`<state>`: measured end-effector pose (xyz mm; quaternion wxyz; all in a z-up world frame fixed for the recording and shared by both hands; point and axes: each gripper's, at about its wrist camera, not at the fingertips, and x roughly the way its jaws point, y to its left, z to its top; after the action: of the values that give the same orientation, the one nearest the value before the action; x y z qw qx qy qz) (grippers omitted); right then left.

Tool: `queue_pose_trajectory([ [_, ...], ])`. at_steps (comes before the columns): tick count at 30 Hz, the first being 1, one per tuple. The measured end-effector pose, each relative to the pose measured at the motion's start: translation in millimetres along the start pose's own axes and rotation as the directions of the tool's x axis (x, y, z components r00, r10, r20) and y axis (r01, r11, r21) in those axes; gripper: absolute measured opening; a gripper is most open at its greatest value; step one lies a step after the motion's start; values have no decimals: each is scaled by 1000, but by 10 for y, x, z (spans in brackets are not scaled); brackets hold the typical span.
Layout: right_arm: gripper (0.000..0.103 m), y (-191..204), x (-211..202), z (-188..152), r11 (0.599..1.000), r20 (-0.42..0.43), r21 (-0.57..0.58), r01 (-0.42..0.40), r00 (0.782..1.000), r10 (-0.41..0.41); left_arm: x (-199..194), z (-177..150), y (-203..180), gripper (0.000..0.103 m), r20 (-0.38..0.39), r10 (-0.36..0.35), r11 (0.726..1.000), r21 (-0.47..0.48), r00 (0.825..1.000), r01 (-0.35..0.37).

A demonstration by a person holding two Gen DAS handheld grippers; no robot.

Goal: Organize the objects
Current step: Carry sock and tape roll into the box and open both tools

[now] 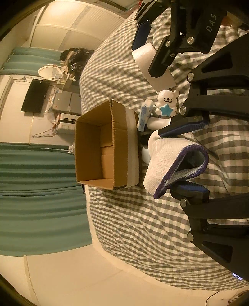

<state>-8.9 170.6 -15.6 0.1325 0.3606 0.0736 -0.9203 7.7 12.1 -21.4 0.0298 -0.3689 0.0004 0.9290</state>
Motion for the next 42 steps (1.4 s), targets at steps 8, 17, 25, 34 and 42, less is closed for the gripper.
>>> queue_pose_trajectory([
  [8, 72, 13, -214, 147, 1000, 48, -23, 12, 999, -10, -217, 205, -18, 44, 62, -10, 1000, -5, 998, 10],
  [17, 72, -5, -270, 514, 998, 92, -67, 16, 996, -10, -219, 623, 55, 44, 111, -14, 1000, 7, 994, 13],
  [25, 72, -47, -158, 987, 995, 130, -95, 30, 991, -18, 35, 1006, 215, 44, 97, -43, 999, 13, 994, 42],
  [34, 72, -200, 451, 1476, 996, 94, -91, 0, 996, 9, 617, 1435, 256, 44, 37, -39, 999, 34, 999, 38],
  [42, 71, -336, 1137, 1725, 997, 37, -71, -43, 998, 45, 1190, 1643, 199, 44, -8, -33, 998, 61, 999, 34],
])
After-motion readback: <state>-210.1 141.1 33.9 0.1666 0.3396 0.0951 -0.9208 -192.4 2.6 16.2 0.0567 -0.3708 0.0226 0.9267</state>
